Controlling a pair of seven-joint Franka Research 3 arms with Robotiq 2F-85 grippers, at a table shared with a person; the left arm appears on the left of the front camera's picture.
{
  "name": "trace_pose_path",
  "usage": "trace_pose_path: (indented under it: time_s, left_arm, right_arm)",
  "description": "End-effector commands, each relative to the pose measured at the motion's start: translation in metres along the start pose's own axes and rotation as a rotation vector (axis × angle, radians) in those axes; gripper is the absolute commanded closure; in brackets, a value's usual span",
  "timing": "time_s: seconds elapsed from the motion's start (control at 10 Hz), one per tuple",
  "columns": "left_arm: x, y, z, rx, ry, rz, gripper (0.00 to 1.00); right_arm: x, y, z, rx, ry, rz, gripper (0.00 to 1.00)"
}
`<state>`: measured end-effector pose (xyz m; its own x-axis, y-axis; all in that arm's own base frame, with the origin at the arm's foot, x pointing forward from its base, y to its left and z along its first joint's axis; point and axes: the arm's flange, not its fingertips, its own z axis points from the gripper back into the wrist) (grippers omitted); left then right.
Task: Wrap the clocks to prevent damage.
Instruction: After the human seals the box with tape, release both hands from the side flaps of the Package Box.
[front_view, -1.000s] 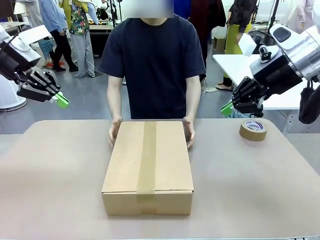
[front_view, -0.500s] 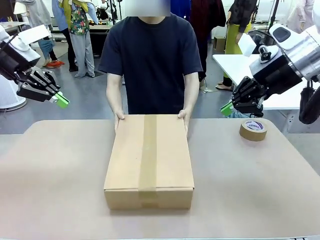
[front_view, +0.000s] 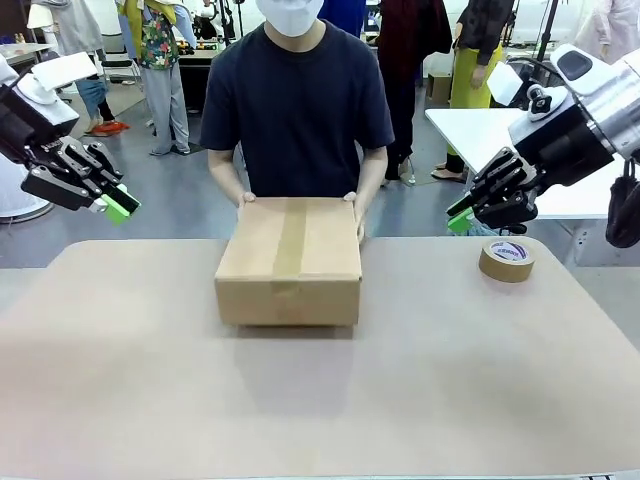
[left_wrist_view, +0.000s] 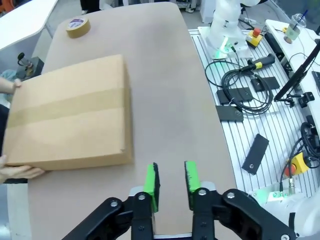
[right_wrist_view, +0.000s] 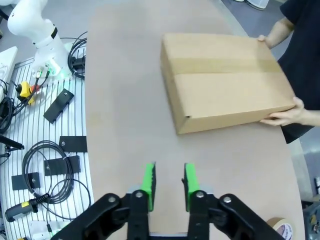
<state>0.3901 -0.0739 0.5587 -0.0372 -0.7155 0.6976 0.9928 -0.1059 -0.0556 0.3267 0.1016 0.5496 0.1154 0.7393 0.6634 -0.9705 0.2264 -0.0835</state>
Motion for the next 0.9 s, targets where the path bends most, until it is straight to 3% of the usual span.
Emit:
trace_pose_path:
  time_s: [0.0,0.7,0.8]
  left_arm:
    - [0.0038,0.0020,0.0061,-0.018,-0.021,0.003,0.00]
    - [0.0038,0.0026,0.0049,-0.021,-0.048,0.008,0.00]
    - [0.0042,0.0023,0.0046,-0.005,-0.022,-0.004,0.00]
  right_arm:
    - [0.0022,0.0028,-0.0030,0.025,0.029,-0.032,0.00]
    - [0.0006,0.0042,-0.0058,0.036,0.032,-0.036,0.00]
    - [0.0007,0.0036,-0.0086,0.009,0.095,-0.035,0.00]
